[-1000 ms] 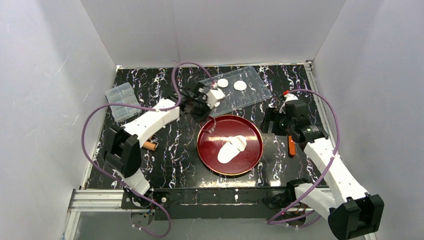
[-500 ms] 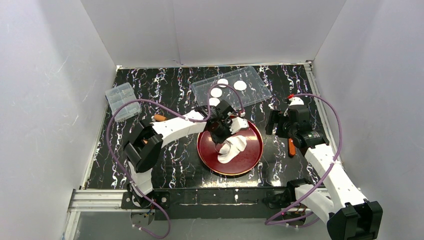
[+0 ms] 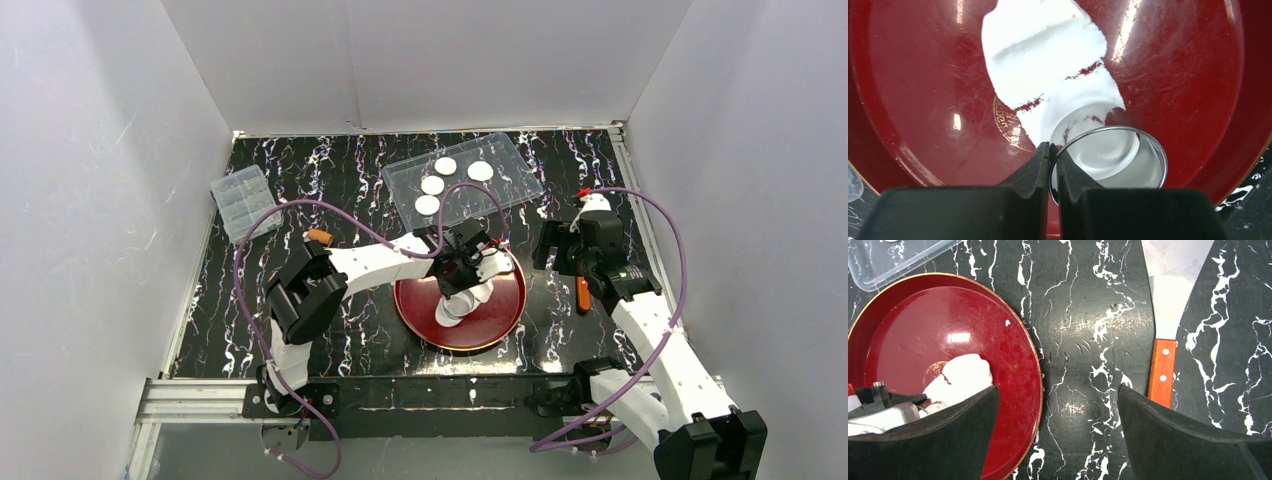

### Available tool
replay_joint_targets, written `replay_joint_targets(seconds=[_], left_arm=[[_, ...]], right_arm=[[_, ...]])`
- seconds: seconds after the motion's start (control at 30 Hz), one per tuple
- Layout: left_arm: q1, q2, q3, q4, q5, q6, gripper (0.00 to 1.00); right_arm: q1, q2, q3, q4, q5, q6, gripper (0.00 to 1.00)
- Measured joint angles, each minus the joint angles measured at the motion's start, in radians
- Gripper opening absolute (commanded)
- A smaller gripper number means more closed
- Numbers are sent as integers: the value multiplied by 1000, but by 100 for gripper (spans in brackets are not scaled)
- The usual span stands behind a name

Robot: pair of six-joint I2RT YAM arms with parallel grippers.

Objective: Roll out the dumpling wrappers from the dough

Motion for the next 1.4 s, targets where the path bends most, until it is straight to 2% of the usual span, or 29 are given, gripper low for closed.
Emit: replay_joint_targets(seconds=[0.37,1.4], left_arm=[[2,6,0,51,-44,-5,0],[3,11,-31,61,-10,-29,0]], right_arm=[[-5,-2,0,0,-22,-1,93],[-5,-2,0,-2,-23,-4,94]])
